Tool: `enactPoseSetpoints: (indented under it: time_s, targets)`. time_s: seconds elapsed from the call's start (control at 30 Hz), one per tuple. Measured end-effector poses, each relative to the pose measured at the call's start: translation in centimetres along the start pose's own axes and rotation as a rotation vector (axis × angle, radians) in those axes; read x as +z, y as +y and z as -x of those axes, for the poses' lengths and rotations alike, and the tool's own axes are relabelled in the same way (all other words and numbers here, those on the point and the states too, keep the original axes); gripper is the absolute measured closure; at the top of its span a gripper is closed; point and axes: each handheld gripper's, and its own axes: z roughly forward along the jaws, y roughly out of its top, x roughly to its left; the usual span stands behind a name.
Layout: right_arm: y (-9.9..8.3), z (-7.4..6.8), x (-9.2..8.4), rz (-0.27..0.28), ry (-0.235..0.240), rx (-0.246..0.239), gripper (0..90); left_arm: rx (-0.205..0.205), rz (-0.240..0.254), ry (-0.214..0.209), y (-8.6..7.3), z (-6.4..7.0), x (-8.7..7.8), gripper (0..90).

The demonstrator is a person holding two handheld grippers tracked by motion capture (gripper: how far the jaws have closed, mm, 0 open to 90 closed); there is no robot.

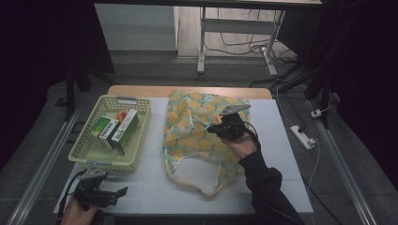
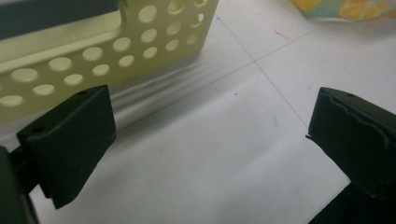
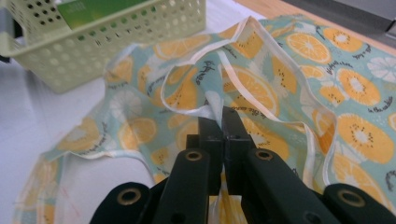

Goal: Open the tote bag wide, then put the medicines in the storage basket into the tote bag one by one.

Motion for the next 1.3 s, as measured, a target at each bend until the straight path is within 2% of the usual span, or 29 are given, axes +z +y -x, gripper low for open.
enactPoseSetpoints:
  time_s: [0.4, 0.77, 1.3]
  targets:
    - [2.0, -1.2, -1.5, 0.03, -0.003, -0.034, 89.8, -0.009, 0.004, 0.0, 0.0, -0.1, 0.0, 1.0]
    - [3.1, -1.9, -2.1, 0.055, -0.009, -0.055, 89.7, -0.015, 0.007, -0.005, 0.0, -0.2, -0.1, 0.6]
    - [2.7, -1.8, -1.8, 0.05, -0.01, -0.067, 89.7, -0.039, 0.016, -0.012, -0.1, -0.4, -0.2, 0.0]
